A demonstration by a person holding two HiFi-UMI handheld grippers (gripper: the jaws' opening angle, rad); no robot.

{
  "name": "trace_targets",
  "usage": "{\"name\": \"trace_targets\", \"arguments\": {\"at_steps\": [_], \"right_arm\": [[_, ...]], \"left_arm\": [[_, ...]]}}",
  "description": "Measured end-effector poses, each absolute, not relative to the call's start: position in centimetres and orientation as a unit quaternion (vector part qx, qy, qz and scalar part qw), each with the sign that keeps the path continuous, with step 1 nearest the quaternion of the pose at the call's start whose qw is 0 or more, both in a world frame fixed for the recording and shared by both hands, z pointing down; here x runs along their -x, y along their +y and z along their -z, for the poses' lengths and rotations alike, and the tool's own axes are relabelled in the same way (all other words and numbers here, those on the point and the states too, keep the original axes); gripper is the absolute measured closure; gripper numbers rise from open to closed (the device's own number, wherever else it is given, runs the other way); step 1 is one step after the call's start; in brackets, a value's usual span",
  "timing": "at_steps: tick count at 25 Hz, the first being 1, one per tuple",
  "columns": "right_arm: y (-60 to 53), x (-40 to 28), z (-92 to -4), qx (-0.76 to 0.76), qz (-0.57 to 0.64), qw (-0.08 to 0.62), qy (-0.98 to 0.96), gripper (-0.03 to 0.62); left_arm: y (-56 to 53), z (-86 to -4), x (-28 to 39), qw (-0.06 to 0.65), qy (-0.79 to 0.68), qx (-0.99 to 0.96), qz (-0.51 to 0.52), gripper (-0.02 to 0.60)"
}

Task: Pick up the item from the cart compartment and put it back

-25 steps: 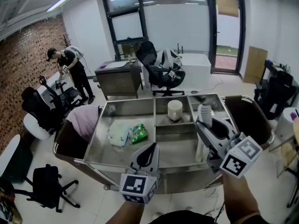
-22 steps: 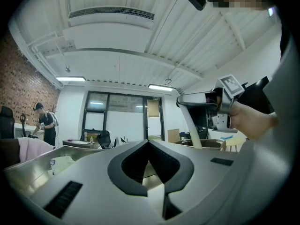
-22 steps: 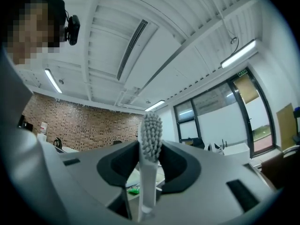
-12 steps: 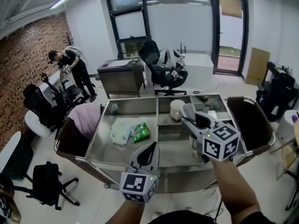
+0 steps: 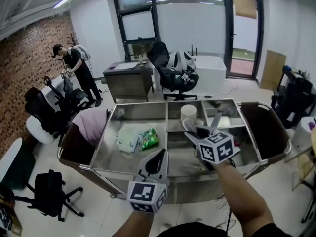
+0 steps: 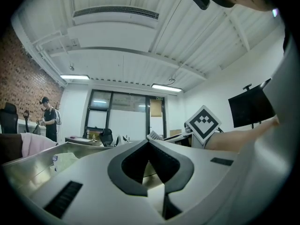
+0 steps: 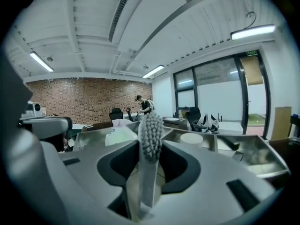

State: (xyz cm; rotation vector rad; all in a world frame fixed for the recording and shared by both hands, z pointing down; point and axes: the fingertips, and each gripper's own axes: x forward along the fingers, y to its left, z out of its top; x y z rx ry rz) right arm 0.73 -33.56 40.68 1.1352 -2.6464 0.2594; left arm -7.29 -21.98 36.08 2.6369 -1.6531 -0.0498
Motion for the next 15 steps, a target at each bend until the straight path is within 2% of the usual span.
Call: {"name": "trace_targets", "arguments": {"at_steps": [15], "right_arm": [[-34.5,3.6,-48.9,-0.345,-0.091,0.276,-0.893,0.43]], "left_arm": [[-21.9,-36.7,7.8,0.02,-0.535,-0.845,0.012,0.581]]}}
